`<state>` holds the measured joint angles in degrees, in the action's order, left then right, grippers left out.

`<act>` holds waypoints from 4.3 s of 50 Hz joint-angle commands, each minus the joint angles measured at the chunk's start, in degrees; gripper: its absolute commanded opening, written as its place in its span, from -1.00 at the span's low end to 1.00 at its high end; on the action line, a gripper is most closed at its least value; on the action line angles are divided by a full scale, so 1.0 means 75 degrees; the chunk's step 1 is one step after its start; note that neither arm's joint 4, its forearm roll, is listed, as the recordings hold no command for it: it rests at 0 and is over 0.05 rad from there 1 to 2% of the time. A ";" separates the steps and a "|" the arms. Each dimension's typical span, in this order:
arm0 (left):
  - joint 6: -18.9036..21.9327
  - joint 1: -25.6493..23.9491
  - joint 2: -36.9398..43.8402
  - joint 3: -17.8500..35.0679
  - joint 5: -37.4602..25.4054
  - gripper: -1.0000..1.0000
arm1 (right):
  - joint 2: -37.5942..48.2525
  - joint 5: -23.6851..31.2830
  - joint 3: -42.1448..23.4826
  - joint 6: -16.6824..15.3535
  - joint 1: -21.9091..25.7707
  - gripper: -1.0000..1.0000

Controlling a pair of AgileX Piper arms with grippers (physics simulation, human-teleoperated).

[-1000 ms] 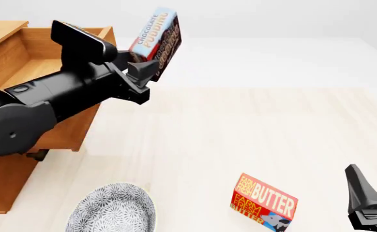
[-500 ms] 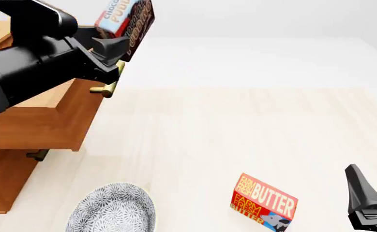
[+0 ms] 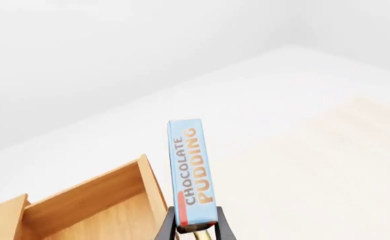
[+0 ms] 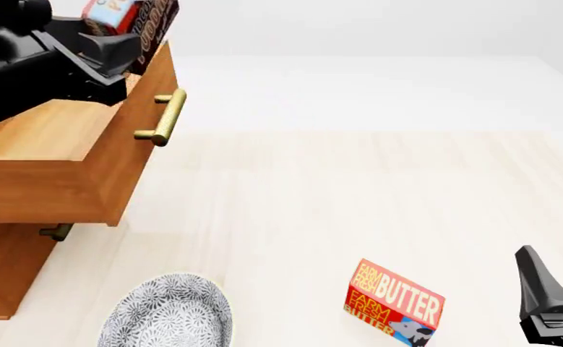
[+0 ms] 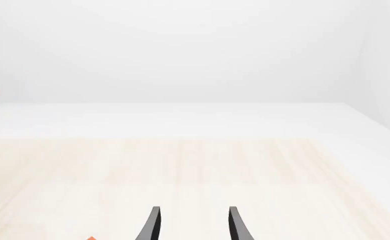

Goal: Put the chocolate pudding in the top drawer of the cabinet and close it.

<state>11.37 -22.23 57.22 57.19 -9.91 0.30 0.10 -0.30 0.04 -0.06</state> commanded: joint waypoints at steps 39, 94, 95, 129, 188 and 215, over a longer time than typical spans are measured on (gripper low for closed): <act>-0.0115 0.1648 -0.0785 0.0163 -0.1573 -1.00 | 0.0001 0.0001 0.0000 0.0000 0.0001 1.00; -0.0157 0.2709 0.0028 -0.0081 -0.1683 -1.00 | 0.0000 0.0000 0.0000 0.0000 0.0000 1.00; -0.0165 0.2730 0.0057 -0.0084 -0.1655 -1.00 | 0.0002 0.0001 0.0000 -0.0001 0.0000 1.00; -0.0408 0.3203 0.1234 0.0066 -0.0953 -1.00 | 0.0000 0.0000 0.0000 0.0000 0.0001 1.00; -0.0661 0.3650 0.1758 -0.0454 -0.0164 -1.00 | 0.0001 0.0000 0.0000 0.0001 0.0000 1.00; -0.0612 0.3524 0.1739 -0.0324 -0.0299 1.00 | 0.0001 0.0001 0.0000 0.0000 0.0001 1.00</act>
<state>6.35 4.35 70.54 54.25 -11.56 0.30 0.10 -0.30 0.03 -0.06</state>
